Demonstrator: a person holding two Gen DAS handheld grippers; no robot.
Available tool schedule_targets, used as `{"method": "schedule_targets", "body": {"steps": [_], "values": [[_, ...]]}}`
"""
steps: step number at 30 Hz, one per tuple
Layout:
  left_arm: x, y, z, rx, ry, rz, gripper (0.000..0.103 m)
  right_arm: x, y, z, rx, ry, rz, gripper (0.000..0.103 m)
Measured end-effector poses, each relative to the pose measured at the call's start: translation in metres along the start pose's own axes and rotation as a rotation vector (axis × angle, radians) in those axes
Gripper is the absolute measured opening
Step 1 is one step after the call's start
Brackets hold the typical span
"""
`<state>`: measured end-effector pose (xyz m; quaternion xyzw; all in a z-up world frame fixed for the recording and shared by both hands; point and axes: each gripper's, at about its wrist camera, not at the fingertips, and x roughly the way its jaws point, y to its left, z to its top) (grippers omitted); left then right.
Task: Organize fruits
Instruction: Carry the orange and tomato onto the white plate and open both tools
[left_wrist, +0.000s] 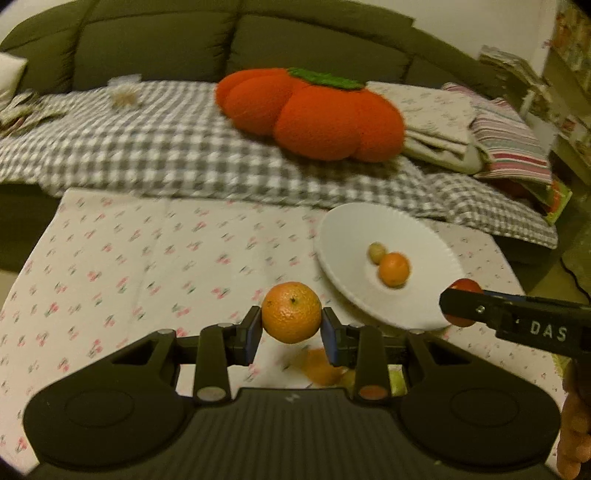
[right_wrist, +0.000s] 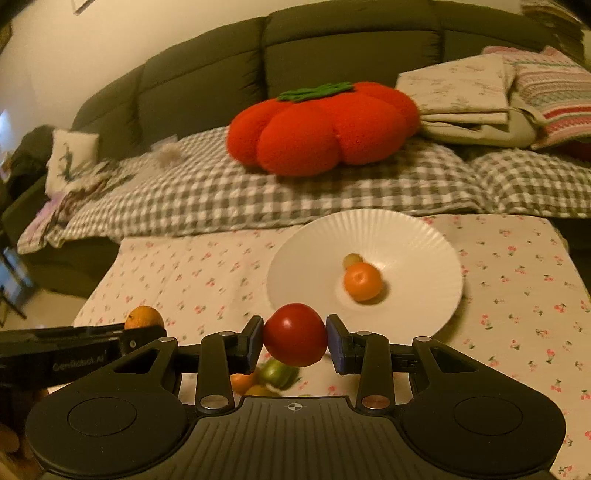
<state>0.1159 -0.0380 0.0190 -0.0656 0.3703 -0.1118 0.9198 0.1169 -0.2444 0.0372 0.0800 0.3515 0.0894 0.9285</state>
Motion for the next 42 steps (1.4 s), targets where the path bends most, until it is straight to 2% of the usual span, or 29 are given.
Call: {"method": "schedule_targets", "body": {"steps": [7,14,22,29,30,32,33,34,35,42], "values": [[0.025,-0.027,0.007,0.1,-0.021,-0.061,0.032,-0.001,-0.04,0.014,0.117,-0.009,-0.048,0.035],[0.057,-0.053,0.012,0.201,-0.026,-0.122,0.032,0.017,-0.071,0.02,0.203,0.018,-0.082,0.035],[0.09,-0.066,0.006,0.262,0.011,-0.129,0.033,0.041,-0.067,0.012,0.16,0.062,-0.076,0.035],[0.095,-0.067,0.004,0.281,0.006,-0.134,0.034,0.051,-0.064,0.011,0.156,0.07,-0.07,0.037],[0.095,-0.066,0.004,0.282,0.006,-0.137,0.036,0.052,-0.065,0.01,0.16,0.074,-0.071,0.037],[0.093,-0.065,0.006,0.271,0.003,-0.147,0.05,0.052,-0.067,0.01,0.176,0.08,-0.074,0.038],[0.09,-0.064,0.008,0.26,-0.012,-0.148,0.06,0.051,-0.069,0.011,0.187,0.075,-0.071,0.04],[0.088,-0.063,0.009,0.252,-0.025,-0.147,0.064,0.049,-0.07,0.012,0.197,0.067,-0.066,0.047],[0.085,-0.063,0.01,0.248,-0.034,-0.146,0.064,0.047,-0.071,0.012,0.203,0.061,-0.065,0.051],[0.075,-0.046,0.022,0.162,-0.026,-0.14,0.064,0.035,-0.074,0.016,0.224,0.044,-0.068,0.051]]}}
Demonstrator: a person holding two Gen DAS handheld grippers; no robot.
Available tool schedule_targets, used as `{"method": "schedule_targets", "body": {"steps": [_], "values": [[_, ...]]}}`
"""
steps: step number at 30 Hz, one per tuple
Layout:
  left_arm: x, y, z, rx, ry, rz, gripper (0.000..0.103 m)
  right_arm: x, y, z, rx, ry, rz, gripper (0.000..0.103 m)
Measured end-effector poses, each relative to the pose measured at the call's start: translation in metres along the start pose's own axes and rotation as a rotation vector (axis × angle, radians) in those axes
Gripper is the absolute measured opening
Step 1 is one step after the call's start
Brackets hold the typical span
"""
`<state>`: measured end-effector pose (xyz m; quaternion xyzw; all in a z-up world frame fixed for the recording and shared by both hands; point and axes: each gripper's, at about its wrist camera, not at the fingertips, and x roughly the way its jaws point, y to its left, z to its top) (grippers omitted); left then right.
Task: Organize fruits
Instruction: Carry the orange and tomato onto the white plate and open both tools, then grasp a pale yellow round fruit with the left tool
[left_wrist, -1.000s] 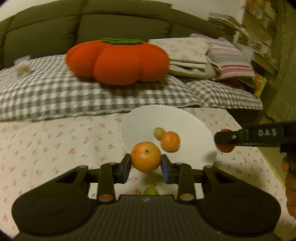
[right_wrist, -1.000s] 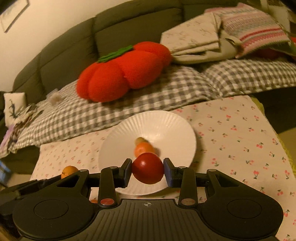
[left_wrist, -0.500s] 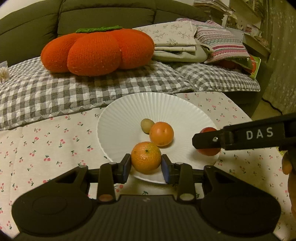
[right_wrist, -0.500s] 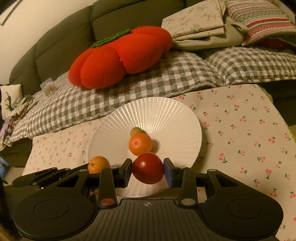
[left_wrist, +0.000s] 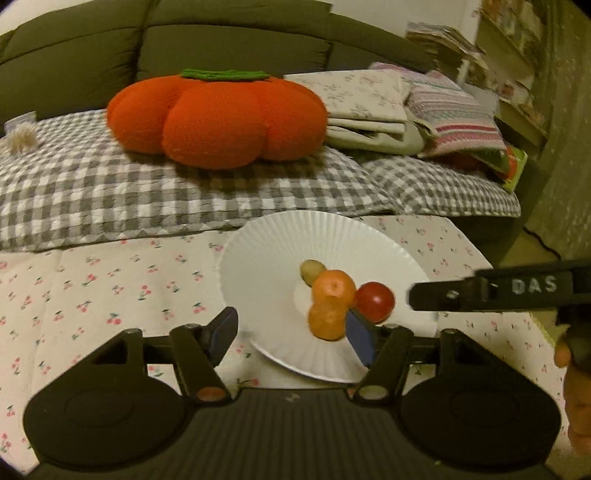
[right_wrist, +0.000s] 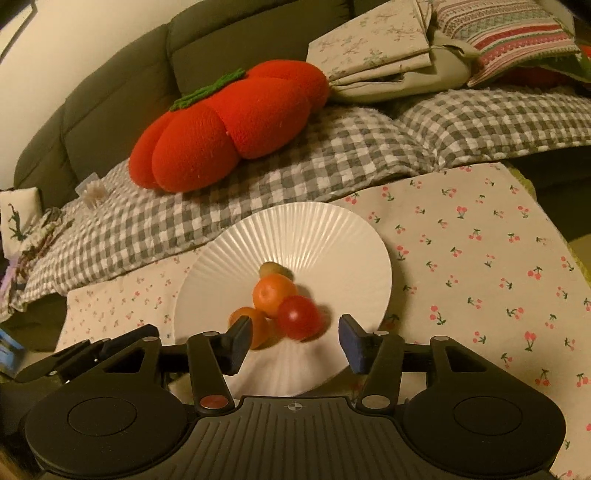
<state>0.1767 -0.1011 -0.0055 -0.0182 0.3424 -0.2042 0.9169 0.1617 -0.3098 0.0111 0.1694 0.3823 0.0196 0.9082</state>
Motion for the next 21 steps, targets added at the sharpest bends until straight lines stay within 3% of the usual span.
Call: {"method": "schedule_targets", "body": {"steps": [10,21], "values": [[-0.026,0.022,-0.004,-0.079,0.043,0.052,0.064,-0.022,-0.006,0.0,0.051,-0.007,-0.009,0.061],[-0.056,0.031,-0.026,-0.125,0.115,0.088,0.064,-0.038,0.012,-0.02,0.003,0.031,0.022,0.067]]}}
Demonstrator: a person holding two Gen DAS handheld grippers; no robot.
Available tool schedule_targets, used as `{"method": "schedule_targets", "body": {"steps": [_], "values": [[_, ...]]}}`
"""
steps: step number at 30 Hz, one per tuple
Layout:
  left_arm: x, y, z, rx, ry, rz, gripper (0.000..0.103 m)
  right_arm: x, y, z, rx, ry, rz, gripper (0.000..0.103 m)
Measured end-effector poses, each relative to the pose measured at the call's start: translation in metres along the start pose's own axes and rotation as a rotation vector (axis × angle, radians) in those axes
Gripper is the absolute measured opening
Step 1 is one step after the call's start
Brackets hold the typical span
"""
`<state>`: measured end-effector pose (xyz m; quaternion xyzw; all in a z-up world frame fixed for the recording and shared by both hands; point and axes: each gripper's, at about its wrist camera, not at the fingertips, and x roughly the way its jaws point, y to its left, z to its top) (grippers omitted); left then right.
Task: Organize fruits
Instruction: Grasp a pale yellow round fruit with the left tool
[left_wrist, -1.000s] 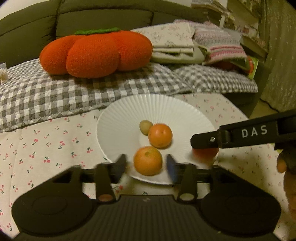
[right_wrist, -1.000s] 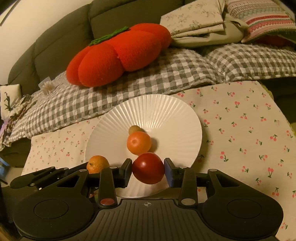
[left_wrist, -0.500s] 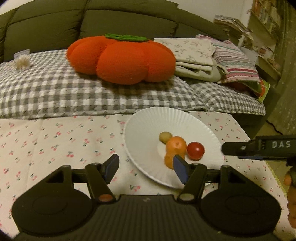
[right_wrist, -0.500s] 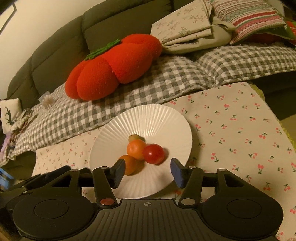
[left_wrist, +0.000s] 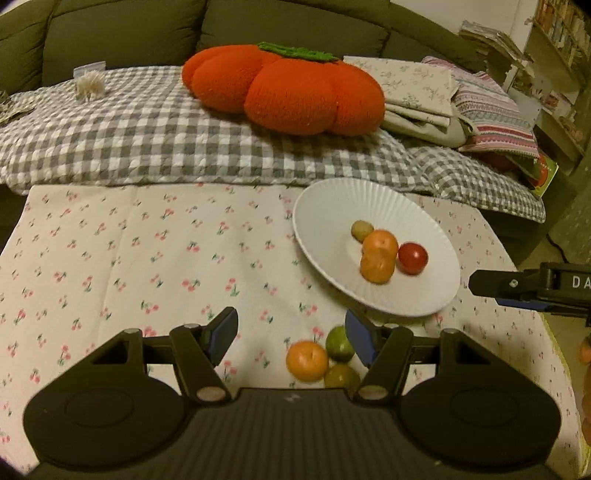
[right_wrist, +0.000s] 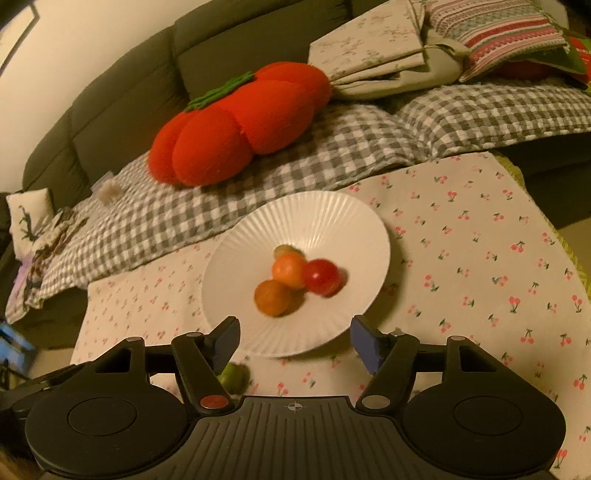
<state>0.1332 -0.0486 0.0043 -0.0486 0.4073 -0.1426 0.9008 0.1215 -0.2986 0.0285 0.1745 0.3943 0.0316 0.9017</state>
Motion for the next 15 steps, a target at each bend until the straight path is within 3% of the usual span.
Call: {"method": "schedule_targets", "body": {"steps": [15], "values": [[-0.019,-0.01,-0.038,0.046,0.066,-0.011,0.063,-0.001,0.012,-0.032,-0.037,0.097,0.034,0.067]]}}
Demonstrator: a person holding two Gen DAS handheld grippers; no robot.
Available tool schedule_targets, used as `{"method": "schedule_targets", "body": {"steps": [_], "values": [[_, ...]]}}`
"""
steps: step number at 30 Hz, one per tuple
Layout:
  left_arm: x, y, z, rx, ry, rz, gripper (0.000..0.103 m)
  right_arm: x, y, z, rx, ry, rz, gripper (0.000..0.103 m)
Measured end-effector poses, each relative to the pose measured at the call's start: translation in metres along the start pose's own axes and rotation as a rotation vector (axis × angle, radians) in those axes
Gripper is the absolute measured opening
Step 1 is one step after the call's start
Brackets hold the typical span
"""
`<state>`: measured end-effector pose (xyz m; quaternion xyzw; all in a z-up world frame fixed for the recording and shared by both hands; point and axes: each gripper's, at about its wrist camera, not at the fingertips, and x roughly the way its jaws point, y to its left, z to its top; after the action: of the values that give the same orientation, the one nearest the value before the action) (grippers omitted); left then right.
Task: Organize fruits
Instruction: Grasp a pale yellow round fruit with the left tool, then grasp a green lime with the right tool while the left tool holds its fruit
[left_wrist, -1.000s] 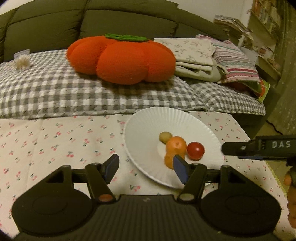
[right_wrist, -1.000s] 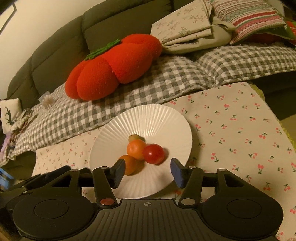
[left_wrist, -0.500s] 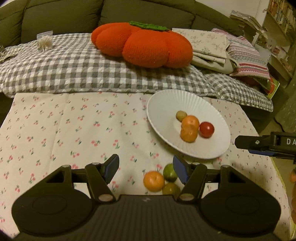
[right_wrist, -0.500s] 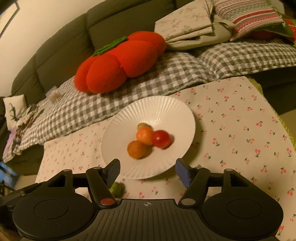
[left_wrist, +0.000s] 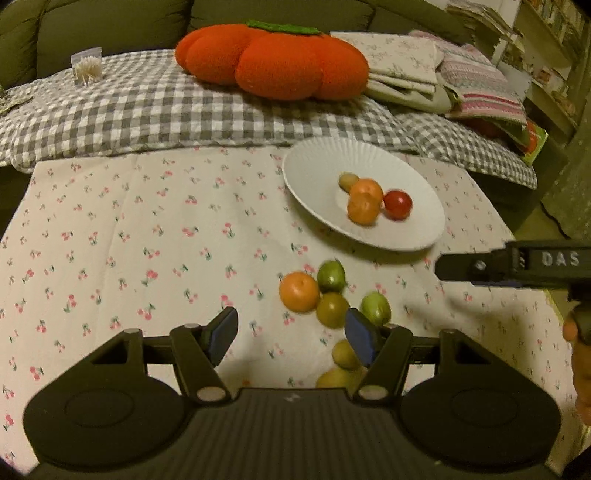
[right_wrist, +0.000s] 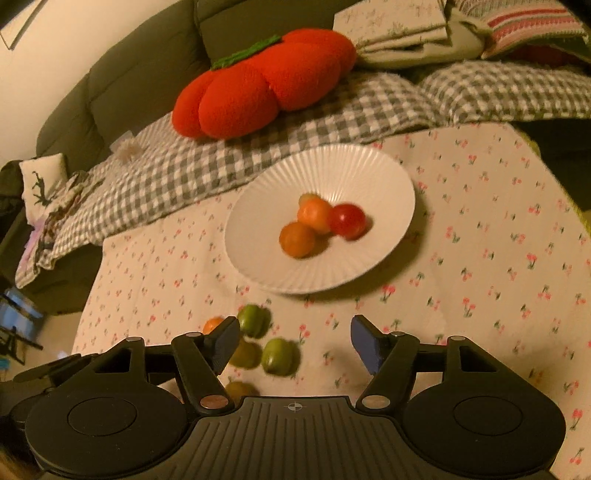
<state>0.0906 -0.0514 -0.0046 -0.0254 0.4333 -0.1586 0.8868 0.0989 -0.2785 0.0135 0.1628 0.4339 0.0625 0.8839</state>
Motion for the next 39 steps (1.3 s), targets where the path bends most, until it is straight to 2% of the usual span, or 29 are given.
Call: {"method": "schedule_targets", "body": {"steps": [6,10,17,19,28,31,36,39], "values": [[0.007,-0.018,-0.021,0.091,0.034,-0.03,0.061,0.007,0.007,-0.009,-0.023,0.029,-0.003,0.067],[0.016,-0.024,-0.032,0.128,0.067,-0.042,0.047,0.014,0.013,-0.015,-0.047,0.048,-0.002,0.067],[0.027,-0.029,-0.043,0.155,0.082,-0.047,0.036,0.021,0.018,-0.019,-0.07,0.061,-0.006,0.067],[0.029,-0.03,-0.044,0.167,0.083,-0.043,0.025,0.022,0.019,-0.019,-0.073,0.061,-0.009,0.067],[0.028,-0.024,-0.04,0.15,0.076,-0.041,0.025,0.04,0.017,-0.022,-0.099,0.079,-0.031,0.066],[0.025,-0.02,-0.036,0.132,0.072,-0.035,0.025,0.046,0.016,-0.023,-0.08,0.099,-0.014,0.065],[0.024,-0.012,-0.032,0.093,0.071,-0.018,0.025,0.054,0.022,-0.025,-0.103,0.102,-0.008,0.057],[0.023,-0.009,-0.03,0.085,0.067,-0.011,0.025,0.059,0.026,-0.026,-0.117,0.101,-0.012,0.049]]}}
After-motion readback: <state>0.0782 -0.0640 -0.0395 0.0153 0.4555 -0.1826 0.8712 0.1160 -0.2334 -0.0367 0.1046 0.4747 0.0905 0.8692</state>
